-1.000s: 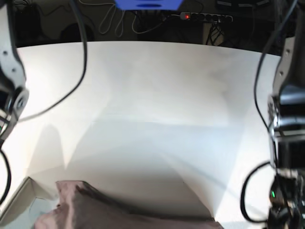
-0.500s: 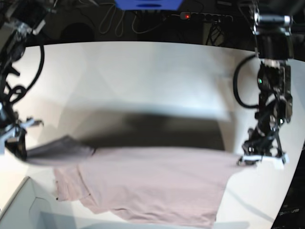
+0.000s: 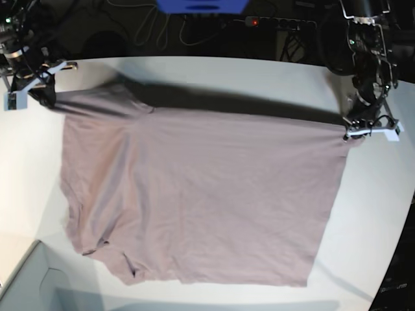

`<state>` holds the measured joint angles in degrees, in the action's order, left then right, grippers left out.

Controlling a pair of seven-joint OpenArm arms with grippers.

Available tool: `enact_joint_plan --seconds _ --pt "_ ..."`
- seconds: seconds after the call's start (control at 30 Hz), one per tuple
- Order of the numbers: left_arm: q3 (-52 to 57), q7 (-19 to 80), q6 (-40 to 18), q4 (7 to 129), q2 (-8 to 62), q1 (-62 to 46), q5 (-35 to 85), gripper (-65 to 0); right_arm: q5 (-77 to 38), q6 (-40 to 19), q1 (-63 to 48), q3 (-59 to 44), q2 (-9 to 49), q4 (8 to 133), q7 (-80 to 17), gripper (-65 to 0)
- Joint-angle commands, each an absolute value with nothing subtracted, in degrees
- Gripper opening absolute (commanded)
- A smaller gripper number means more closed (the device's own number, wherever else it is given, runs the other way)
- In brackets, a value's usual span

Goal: Layout the t-shirt on the table in an organized manner, then fold the t-shirt properly
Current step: 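Lower the shirt onto the table with both grippers, pulling it flat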

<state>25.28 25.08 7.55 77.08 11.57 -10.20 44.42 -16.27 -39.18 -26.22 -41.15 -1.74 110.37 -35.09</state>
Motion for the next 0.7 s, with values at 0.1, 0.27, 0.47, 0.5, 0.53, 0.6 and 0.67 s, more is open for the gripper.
enact_joint_plan --seconds 0.1,0.27,0.47,0.5,0.53,0.6,0.67 --pt "26.6 23.8 7.5 78.2 12.4 -13.4 44.4 -64.9 -16.9 -40.0 -28.0 -45.6 -3.4 111.5 -33.3 -65.0" --pt "29.1 23.8 7.5 78.2 12.2 -16.9 44.4 -64.9 -16.9 -40.0 -31.7 -47.0 -5.2 111.3 -33.3 -65.0" --pt "33.9 23.8 7.5 83.6 9.8 -21.2 44.4 -64.9 -16.7 -40.0 -34.2 -47.3 -8.4 111.3 -33.3 -65.0" --pt "34.1 23.8 7.5 84.5 9.5 -21.4 44.4 -64.9 -16.7 -40.0 -34.4 -47.3 -8.5 111.2 -33.3 -65.0" --pt "34.1 23.8 7.5 85.1 9.5 -21.6 44.4 -64.9 -16.7 -40.0 -34.4 -47.3 -8.5 111.2 -33.3 -65.0" --pt "33.9 23.8 7.5 85.3 9.5 -21.6 44.4 -64.9 -16.7 -40.0 -34.1 -47.3 -8.5 111.2 -33.3 -65.0" --pt "33.8 23.8 7.5 85.1 9.5 -21.5 44.4 -64.9 -16.7 -40.0 -33.8 -47.3 -8.3 111.2 -33.3 -65.0"
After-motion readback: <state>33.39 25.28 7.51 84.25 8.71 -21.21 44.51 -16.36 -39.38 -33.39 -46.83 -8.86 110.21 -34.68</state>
